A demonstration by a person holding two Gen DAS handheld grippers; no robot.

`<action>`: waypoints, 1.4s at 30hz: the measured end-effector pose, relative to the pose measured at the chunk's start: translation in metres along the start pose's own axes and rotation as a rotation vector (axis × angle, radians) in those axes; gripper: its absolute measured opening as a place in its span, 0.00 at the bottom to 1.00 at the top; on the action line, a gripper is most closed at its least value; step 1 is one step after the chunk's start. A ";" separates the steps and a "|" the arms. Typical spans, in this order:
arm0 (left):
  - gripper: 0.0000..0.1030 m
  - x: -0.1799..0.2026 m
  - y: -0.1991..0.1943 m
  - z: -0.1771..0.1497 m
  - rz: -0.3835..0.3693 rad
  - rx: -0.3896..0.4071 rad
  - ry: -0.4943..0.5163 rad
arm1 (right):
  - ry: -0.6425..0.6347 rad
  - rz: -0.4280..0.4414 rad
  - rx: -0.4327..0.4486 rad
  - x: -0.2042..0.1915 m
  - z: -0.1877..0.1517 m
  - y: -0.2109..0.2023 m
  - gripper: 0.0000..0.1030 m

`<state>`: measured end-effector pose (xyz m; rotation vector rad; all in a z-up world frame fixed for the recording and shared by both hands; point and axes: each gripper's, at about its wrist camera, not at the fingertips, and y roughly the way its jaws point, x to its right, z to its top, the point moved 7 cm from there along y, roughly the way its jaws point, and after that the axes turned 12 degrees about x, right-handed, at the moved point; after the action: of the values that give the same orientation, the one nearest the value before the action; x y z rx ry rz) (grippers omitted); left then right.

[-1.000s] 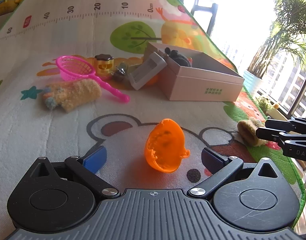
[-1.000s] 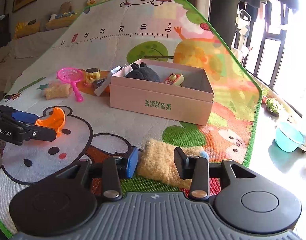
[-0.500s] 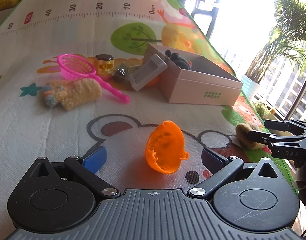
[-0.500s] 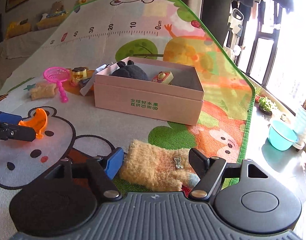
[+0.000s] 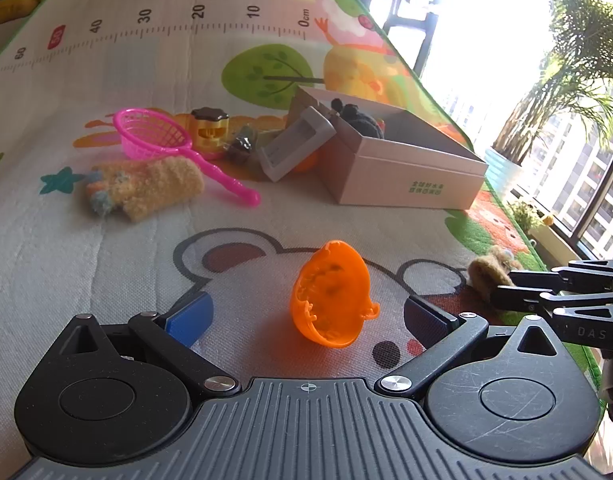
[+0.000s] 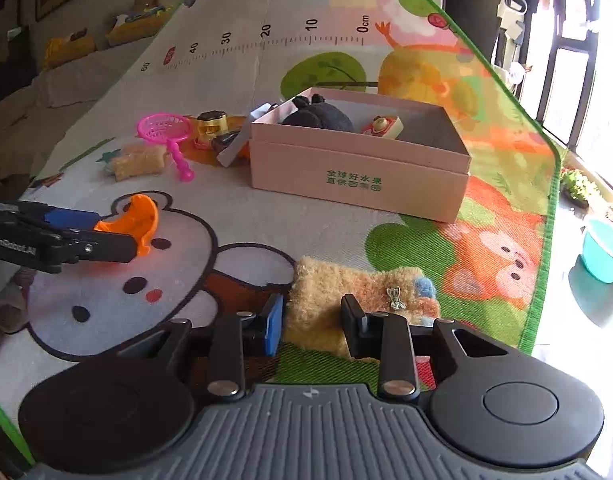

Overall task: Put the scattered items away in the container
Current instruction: 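Lift the tan mitten with the right tool while the left tool grasps the orange cup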

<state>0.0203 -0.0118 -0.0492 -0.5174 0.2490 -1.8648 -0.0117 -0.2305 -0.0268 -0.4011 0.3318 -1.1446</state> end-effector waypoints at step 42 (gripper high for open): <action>1.00 -0.003 -0.001 0.002 -0.021 0.007 -0.035 | -0.231 0.239 -0.058 -0.044 0.002 0.028 0.68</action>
<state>0.0212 -0.0089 -0.0473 -0.5493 0.2137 -1.8744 -0.0050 -0.1797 -0.0355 -0.5252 0.2042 -0.8469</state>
